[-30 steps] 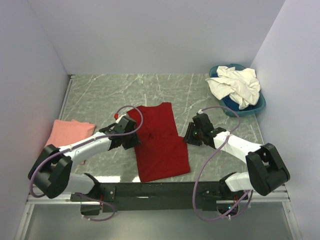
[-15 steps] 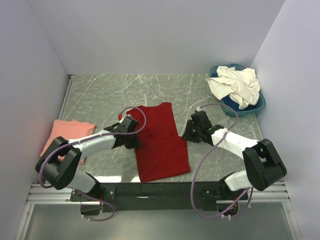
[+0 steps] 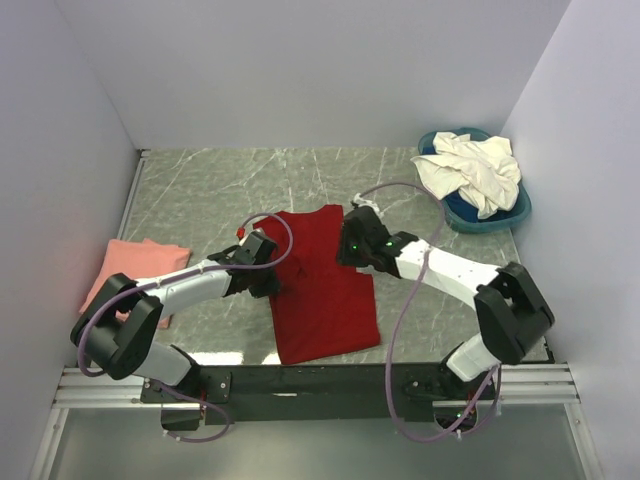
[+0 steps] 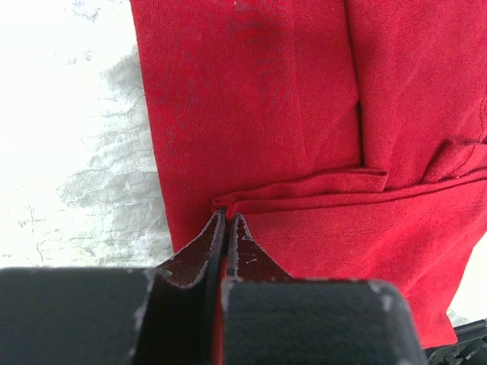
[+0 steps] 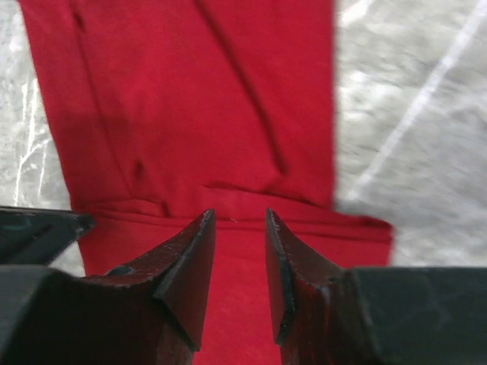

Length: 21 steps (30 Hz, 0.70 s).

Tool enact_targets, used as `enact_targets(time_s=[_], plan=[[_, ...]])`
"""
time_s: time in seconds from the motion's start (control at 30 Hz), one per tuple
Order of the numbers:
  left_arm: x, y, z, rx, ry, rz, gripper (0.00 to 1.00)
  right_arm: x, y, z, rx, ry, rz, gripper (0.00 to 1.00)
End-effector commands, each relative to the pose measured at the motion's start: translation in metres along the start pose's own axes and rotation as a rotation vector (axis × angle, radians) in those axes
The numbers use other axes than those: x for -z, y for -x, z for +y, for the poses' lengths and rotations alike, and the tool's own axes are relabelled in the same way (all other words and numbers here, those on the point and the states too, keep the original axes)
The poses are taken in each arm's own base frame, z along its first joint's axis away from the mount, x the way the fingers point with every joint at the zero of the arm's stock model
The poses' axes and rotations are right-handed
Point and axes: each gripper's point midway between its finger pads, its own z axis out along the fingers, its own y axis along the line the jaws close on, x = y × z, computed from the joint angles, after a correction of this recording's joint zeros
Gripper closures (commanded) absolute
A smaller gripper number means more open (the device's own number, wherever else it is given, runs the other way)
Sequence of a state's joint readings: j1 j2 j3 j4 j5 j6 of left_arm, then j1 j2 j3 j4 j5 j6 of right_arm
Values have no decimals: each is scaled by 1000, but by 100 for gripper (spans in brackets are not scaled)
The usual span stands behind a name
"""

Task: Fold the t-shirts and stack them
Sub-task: Fold the tshirt

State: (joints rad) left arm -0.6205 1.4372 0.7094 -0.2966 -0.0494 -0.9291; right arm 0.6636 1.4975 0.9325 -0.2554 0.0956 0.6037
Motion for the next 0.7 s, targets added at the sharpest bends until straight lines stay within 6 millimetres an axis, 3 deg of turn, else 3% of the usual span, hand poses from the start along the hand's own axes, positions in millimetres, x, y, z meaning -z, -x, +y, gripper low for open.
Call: enact_targets(time_s=[0.0, 0.1, 0.3, 0.67], plan=[[12, 19, -22, -5, -70, -49, 99, -8, 2, 10, 51, -58, -5, 62], [15, 22, -23, -4, -75, -54, 99, -16, 5, 20, 66, -82, -4, 64], [18, 23, -23, -3, -82, -58, 99, -31, -12, 30, 107, -111, 37, 66], [18, 24, -23, -2, -89, -59, 99, -44, -30, 33, 147, -148, 77, 65]])
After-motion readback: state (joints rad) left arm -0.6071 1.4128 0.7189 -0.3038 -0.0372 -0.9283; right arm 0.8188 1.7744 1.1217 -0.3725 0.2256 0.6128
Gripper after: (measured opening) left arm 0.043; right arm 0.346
